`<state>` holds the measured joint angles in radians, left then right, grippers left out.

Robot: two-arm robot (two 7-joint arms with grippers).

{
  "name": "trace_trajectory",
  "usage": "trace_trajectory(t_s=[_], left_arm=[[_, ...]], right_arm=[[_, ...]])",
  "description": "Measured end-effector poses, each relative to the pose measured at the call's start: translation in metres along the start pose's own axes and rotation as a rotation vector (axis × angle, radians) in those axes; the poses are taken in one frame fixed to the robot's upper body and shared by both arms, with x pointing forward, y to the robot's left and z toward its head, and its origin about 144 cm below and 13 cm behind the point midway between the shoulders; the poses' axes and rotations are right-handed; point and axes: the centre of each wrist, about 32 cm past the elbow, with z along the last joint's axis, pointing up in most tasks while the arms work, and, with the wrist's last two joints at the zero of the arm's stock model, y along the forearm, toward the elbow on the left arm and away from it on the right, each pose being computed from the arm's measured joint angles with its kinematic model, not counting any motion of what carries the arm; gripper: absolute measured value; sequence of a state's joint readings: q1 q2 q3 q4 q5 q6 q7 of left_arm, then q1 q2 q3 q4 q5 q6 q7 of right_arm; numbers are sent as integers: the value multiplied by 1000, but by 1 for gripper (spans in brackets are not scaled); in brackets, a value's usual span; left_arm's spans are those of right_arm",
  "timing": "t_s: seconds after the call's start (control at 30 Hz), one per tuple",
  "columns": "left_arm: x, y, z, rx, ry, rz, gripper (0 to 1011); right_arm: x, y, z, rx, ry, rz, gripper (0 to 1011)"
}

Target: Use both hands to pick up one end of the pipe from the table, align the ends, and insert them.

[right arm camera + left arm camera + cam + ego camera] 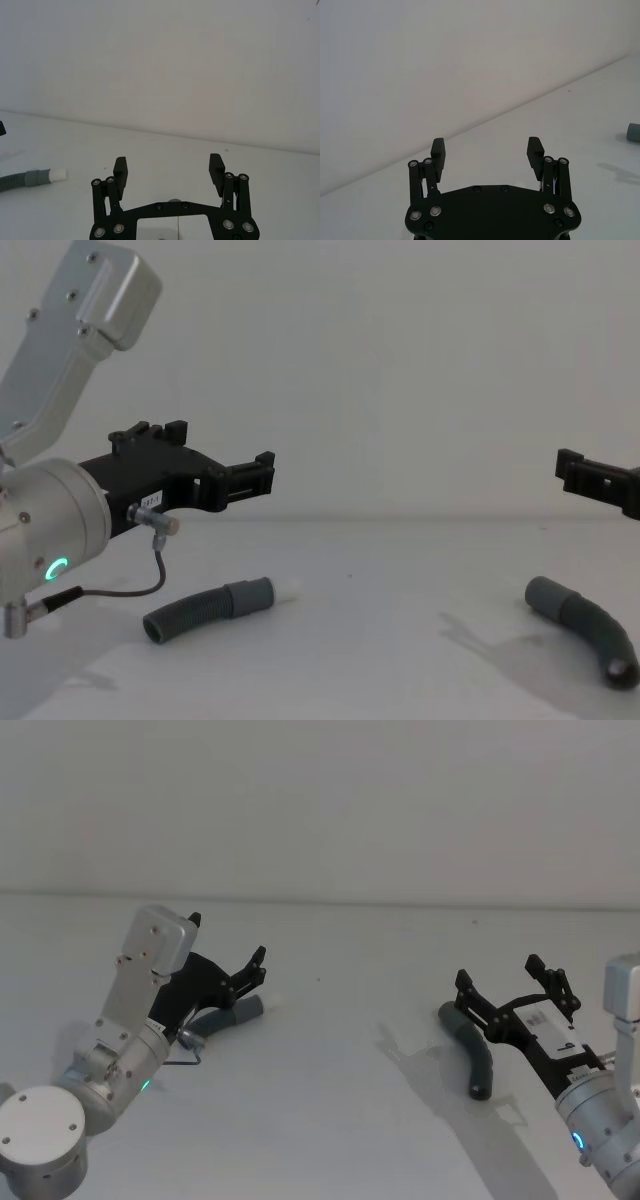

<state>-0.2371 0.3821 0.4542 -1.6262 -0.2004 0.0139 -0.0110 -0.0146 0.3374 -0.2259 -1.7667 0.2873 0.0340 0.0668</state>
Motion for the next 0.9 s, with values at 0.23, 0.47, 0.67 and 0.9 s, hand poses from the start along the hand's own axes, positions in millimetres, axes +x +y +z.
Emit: trace_trajectory(t_s=[0.23, 0.47, 0.67, 0.9], left_arm=[[0, 0, 0, 0, 0, 0, 1000], [0, 0, 0, 0, 0, 0, 1000], [0, 0, 0, 0, 0, 0, 1000], [2, 0, 1, -1, 3, -9, 1000]], right_arm=[[0, 0, 0, 0, 0, 0, 1001], [0, 0, 0, 0, 0, 0, 1001], [0, 0, 0, 0, 0, 0, 1001], [0, 0, 0, 0, 0, 0, 1001]])
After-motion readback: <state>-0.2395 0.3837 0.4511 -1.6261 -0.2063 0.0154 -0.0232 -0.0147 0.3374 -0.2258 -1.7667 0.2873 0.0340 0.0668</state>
